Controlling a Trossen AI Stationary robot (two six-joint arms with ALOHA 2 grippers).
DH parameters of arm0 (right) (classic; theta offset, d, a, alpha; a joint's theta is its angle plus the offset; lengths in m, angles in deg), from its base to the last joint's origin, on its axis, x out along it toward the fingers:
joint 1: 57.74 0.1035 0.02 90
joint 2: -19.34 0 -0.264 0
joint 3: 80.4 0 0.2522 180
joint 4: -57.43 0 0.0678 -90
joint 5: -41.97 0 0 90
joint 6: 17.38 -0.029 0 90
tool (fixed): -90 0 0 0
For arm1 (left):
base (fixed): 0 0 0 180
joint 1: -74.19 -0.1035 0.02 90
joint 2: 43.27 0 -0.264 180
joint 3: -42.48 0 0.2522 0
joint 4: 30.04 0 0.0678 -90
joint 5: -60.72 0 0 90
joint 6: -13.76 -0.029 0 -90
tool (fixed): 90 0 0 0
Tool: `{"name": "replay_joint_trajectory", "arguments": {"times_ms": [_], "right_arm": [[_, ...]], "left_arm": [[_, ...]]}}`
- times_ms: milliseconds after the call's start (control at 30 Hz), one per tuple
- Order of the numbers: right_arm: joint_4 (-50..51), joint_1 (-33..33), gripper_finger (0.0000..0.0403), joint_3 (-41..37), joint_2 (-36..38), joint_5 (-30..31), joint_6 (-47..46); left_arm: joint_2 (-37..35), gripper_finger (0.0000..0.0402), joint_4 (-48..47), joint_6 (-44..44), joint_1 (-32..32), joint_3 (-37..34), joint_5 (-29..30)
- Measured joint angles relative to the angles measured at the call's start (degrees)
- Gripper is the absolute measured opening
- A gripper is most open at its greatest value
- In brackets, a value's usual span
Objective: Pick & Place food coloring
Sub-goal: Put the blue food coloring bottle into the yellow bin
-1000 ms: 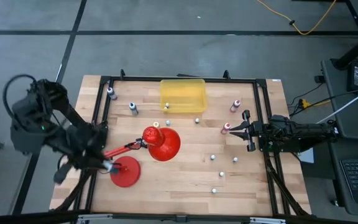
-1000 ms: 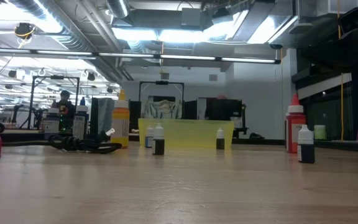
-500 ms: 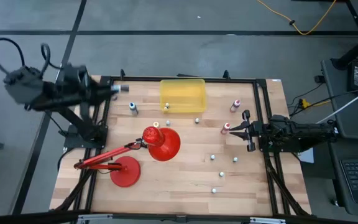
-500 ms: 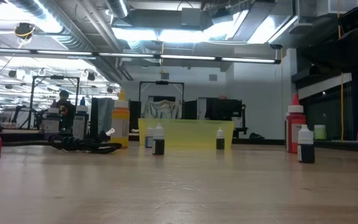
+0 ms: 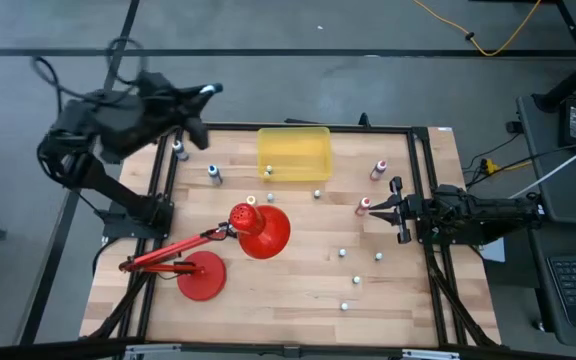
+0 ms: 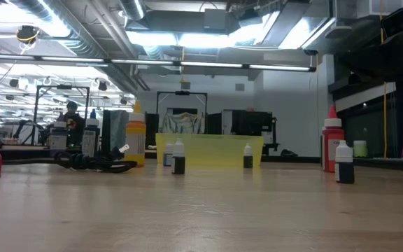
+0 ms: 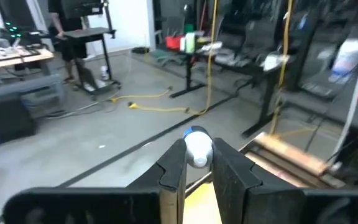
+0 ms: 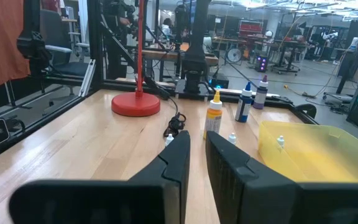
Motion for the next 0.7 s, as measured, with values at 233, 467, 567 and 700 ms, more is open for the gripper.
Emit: {"name": "replay_joint_trajectory", "arguments": {"times_ms": [233, 467, 567, 700], "right_arm": [[-0.01, 0.01, 0.0056, 0.0, 0.01, 0.0, 0.0], [-0.01, 0.0, 0.0056, 0.01, 0.0, 0.0, 0.0], [0.01, 0.01, 0.0056, 0.0, 0.01, 0.0, 0.01], [0.01, -0.01, 0.0056, -0.01, -0.01, 0.0, 0.0]], "left_arm": [[6.91, 0.0051, -2.38, -1.64, -9.8, -0.07, -11.79], [12.7, 0.0051, -2.57, -2.2, -17.43, -0.07, -22.77], [15.82, 0.0051, -2.57, -2.63, -19.54, -0.07, -27.4], [19.84, 0.0051, -2.13, -3.99, -21.91, -0.07, -33.53]]}}
